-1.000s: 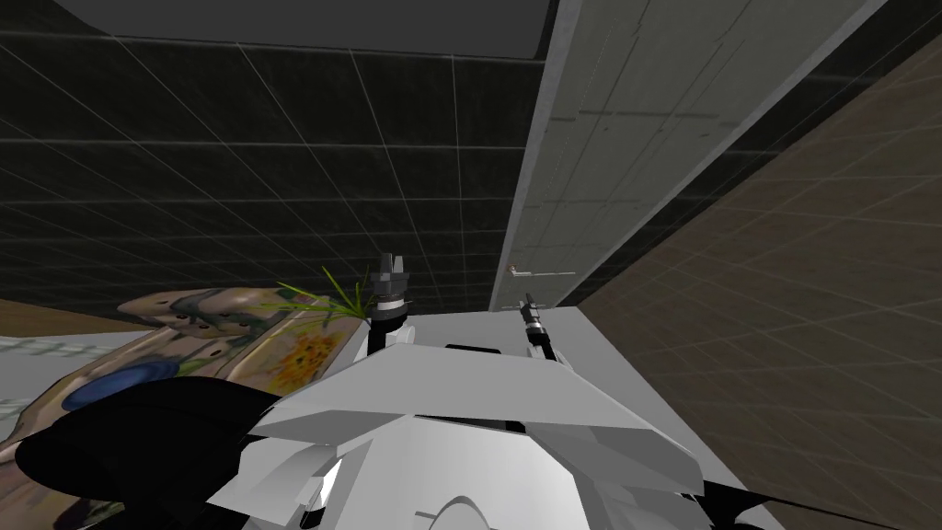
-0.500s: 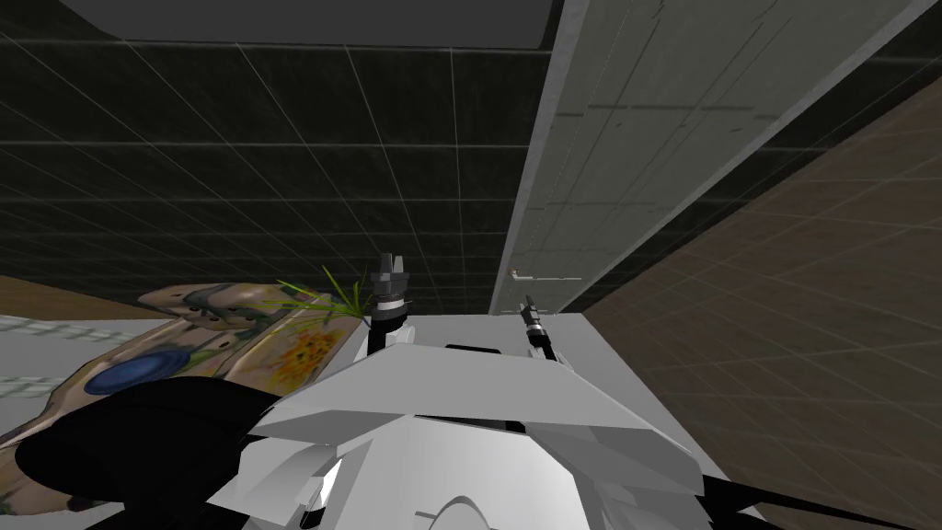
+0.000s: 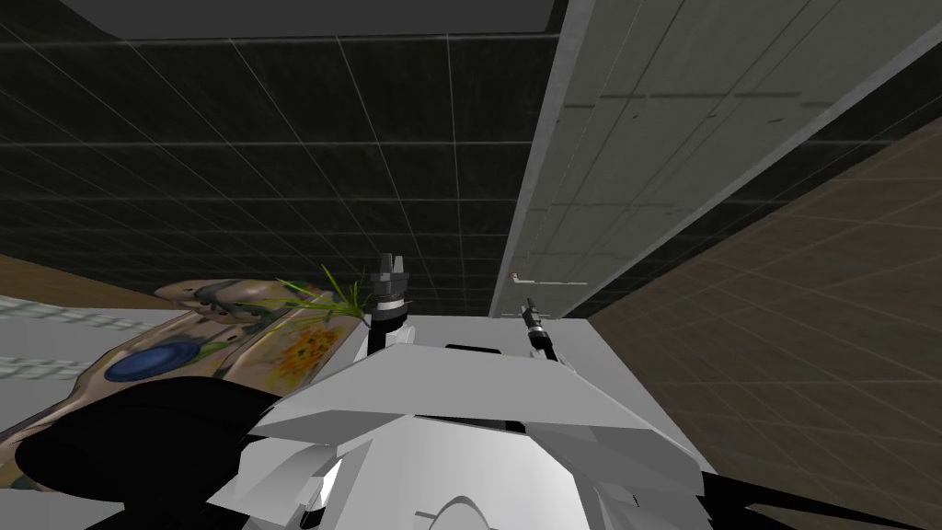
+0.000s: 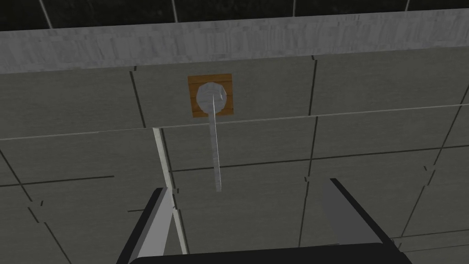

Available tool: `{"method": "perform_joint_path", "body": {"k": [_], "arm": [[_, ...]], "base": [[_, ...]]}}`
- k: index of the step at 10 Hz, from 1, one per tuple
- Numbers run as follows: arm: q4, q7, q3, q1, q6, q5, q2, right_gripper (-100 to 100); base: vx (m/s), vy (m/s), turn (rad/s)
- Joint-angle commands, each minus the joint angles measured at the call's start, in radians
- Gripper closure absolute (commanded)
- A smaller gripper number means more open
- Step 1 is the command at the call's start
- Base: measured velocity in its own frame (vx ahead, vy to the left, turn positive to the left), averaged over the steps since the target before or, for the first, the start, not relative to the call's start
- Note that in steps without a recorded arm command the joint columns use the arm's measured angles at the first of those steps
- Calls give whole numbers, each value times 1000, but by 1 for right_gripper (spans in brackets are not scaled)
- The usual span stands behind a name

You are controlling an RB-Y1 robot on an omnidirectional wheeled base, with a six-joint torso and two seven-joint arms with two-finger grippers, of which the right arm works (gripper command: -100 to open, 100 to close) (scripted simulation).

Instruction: Pull the door open

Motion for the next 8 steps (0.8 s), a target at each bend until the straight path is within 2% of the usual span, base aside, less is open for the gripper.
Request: {"method": "perform_joint_path", "body": {"k": [1,2,6,7,8], "arm": [[32,-4,4,-10,-12,-5,-6,-100],[63,-8,9,-21,-23,-10,-11,-100],[111,-13,16,-37,-38,-18,-20,-100],[135,-16,20,-45,-46,-22,-24,-100],[117,-13,18,-39,-38,-20,-21,-100]], "base": [[63,-65,50],[74,-78,90],[56,-52,45],[58,-57,64],[26,-29,17]]}}
